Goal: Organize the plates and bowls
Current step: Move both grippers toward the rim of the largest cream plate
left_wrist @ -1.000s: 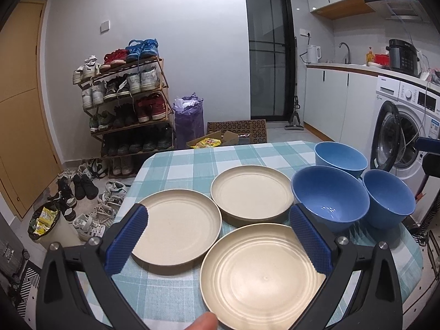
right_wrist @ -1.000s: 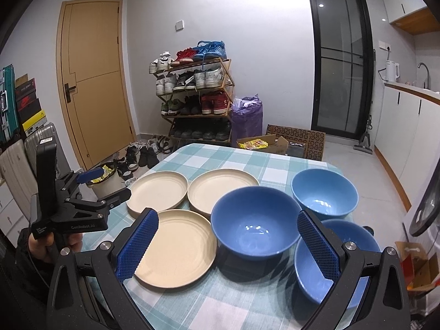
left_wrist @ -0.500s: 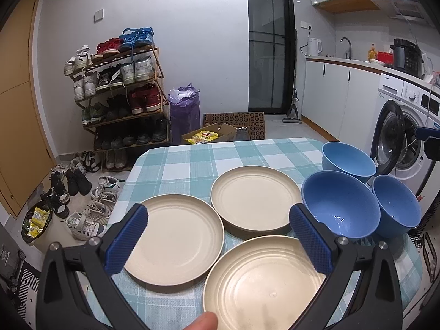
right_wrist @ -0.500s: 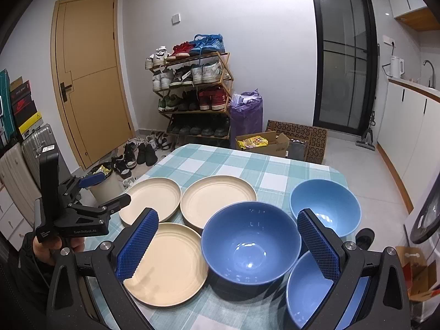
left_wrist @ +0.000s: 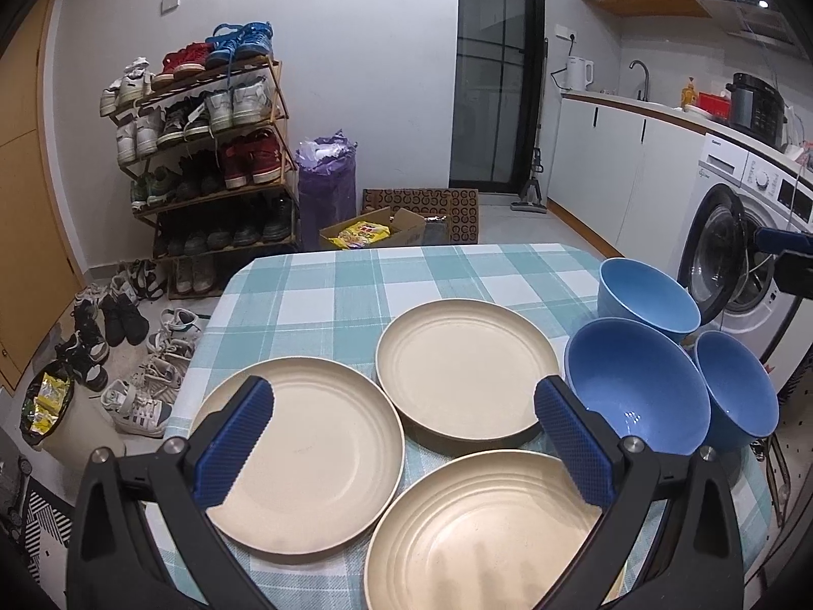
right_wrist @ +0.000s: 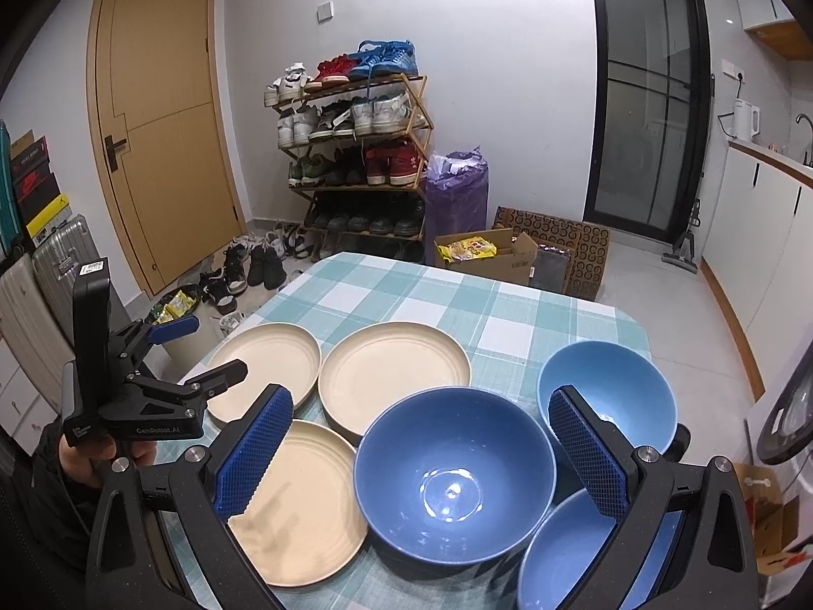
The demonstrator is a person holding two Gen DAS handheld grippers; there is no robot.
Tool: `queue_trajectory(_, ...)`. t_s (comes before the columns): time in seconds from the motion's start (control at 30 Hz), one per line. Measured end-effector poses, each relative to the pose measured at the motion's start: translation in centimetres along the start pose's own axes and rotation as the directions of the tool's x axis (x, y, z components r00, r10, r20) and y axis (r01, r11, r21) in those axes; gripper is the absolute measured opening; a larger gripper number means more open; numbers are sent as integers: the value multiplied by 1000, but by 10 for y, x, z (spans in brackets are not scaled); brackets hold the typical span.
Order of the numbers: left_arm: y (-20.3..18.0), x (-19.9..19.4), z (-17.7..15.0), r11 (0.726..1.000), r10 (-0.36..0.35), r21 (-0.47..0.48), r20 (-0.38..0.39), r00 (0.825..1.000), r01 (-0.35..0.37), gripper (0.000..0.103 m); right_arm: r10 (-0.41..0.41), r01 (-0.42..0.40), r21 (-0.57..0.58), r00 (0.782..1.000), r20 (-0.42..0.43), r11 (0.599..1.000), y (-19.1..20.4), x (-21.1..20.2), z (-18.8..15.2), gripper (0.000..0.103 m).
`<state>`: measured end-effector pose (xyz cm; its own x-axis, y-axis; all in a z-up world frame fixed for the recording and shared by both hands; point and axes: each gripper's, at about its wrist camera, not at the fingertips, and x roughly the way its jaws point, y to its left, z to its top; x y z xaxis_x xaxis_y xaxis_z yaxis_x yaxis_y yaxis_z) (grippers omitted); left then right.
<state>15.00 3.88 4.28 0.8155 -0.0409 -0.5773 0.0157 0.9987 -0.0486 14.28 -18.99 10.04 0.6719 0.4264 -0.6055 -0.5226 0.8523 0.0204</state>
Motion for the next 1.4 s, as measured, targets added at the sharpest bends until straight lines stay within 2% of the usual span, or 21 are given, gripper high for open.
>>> queue_trajectory(0.3, -3, 7, 20, 1000, -14, 25, 2, 1000, 14, 103, -25, 25, -16, 1000, -3, 1000, -8, -1, 34, 103)
queue_trajectory(0.47, 0, 18, 24, 1000, -8, 18, -13, 1000, 8, 103, -7, 7, -19, 999, -32, 1000, -14, 12, 48, 103)
queue_trajectory(1.0, 10, 65, 19, 1000, -16, 10, -110, 994, 17, 103, 27, -22, 34, 986, -162, 999, -28, 92, 47, 103)
queue_trajectory(1.4, 14, 93, 18, 998, -56, 17, -161, 985, 59, 103, 29, -14, 64, 969, -244, 998, -37, 143, 42, 103)
